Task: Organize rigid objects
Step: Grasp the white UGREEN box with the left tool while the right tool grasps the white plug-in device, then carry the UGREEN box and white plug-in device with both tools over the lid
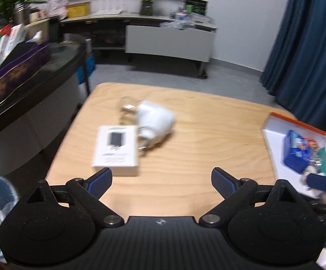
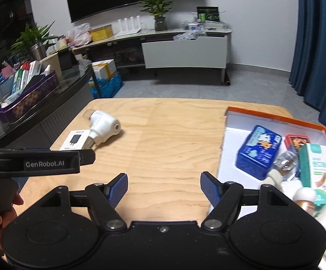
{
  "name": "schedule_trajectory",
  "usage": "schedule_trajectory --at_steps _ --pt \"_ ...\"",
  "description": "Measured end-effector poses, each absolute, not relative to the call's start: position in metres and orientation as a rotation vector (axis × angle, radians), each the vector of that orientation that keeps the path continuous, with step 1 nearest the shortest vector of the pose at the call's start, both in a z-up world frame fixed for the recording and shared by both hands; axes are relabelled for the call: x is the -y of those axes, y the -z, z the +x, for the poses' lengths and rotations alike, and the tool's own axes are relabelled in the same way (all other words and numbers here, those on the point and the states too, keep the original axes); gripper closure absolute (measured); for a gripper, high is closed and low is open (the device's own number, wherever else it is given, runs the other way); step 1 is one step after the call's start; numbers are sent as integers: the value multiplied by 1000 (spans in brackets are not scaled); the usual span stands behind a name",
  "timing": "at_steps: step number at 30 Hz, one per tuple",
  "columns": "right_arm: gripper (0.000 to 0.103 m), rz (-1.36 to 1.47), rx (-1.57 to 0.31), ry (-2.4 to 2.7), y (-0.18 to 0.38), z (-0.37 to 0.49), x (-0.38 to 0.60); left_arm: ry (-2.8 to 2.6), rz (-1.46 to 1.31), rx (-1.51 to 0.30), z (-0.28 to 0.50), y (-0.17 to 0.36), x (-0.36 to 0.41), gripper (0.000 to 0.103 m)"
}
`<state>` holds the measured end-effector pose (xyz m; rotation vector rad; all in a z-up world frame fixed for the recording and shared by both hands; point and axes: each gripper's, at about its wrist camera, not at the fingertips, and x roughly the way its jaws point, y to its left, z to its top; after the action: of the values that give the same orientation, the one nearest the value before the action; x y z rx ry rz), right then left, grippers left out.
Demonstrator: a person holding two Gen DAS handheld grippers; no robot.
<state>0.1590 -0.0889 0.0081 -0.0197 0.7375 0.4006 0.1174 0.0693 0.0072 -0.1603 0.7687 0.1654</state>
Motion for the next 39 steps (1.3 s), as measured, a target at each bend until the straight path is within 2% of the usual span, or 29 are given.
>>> schedule_trajectory --at_steps 7,15,17,19,20,22,23,26,28,30,39 --pt "19 -43 -762 -424 2 163 76 -280 -192 -788 125 17 -111 4" --pt "18 -71 -777 -441 7 174 61 -307 -136 -774 158 34 -119 1" --pt "18 -72 -779 -447 8 179 57 -312 -136 -766 165 37 -124 3" --pt "18 -73 -781 -460 8 185 52 -304 -147 -753 169 39 -129 10" --pt "18 -73 -778 -471 8 189 48 -297 -144 -743 169 38 -130 16" --pt "16 -64 -769 -498 7 198 41 -275 -137 -723 168 36 -131 39" --pt "15 -58 -766 -518 6 204 36 -267 -133 -721 167 35 -131 43" --pt "13 -63 -765 -585 2 227 13 -256 -140 -713 157 34 -132 44" --pt "5 -71 -771 -624 -1 245 -6 -263 -149 -705 150 33 -133 44" --pt "4 -79 -796 -644 1 264 -26 -270 -153 -690 142 31 -132 44" --pt "4 -110 -987 -597 40 328 -91 -272 -216 -655 131 25 -140 44"
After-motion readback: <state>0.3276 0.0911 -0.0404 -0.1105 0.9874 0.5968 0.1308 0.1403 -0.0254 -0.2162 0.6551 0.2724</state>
